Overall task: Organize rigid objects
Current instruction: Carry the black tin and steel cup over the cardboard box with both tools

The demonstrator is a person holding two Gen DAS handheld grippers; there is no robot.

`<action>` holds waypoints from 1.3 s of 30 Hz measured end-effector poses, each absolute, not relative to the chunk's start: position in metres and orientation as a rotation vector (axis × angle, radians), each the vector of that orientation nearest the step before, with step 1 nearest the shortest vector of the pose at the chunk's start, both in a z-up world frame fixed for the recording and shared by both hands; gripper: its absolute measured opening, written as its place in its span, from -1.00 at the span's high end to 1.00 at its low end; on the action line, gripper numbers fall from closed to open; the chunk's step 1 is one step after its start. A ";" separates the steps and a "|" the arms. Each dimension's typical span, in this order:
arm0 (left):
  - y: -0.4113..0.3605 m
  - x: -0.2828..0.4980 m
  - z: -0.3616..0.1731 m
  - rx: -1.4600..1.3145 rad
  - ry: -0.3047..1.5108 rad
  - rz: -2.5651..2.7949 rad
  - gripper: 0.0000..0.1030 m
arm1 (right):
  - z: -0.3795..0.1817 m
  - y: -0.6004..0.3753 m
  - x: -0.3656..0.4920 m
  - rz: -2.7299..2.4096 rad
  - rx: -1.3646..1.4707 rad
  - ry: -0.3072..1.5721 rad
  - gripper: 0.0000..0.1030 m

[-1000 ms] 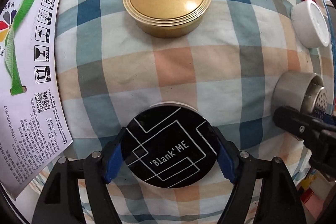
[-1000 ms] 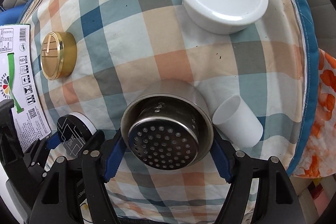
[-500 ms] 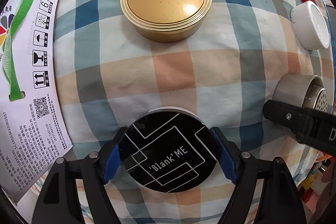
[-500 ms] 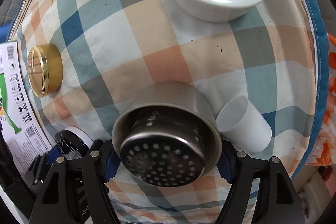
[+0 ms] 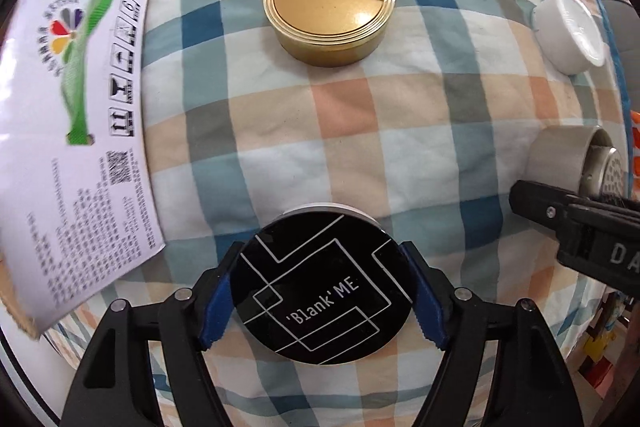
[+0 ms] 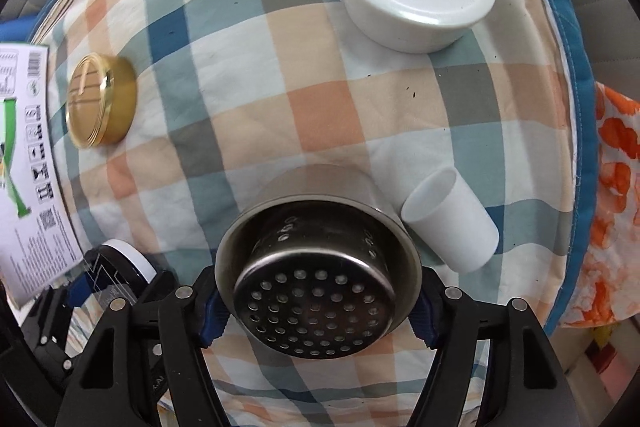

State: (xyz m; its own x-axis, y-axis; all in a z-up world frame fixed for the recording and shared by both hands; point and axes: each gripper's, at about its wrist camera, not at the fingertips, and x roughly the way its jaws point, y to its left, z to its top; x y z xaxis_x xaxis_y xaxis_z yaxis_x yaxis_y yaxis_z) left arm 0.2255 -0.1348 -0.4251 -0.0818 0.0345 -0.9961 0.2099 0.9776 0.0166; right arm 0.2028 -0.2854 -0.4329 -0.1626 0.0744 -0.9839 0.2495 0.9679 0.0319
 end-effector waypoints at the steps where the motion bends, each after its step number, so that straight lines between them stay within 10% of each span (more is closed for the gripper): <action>1: -0.134 0.221 -0.421 0.188 1.641 -0.150 -0.43 | -0.431 -0.281 0.201 -0.149 0.239 1.726 -0.42; 21: -0.085 0.187 -0.274 0.038 1.419 -0.214 -0.43 | -0.330 -0.261 0.200 0.044 0.249 1.550 -0.40; 39: 0.069 0.267 -0.207 0.021 1.289 -0.097 -0.43 | -0.265 -0.056 0.264 0.154 0.121 1.404 -0.41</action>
State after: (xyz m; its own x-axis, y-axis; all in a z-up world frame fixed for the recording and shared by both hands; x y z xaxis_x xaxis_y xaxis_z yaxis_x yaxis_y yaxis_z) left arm 0.2666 0.0688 -0.2066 0.2747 -0.0602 -0.9596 0.0836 0.9958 -0.0385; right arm 0.2643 -0.0558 -0.2653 0.1590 0.1788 -0.9710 -0.0353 0.9839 0.1754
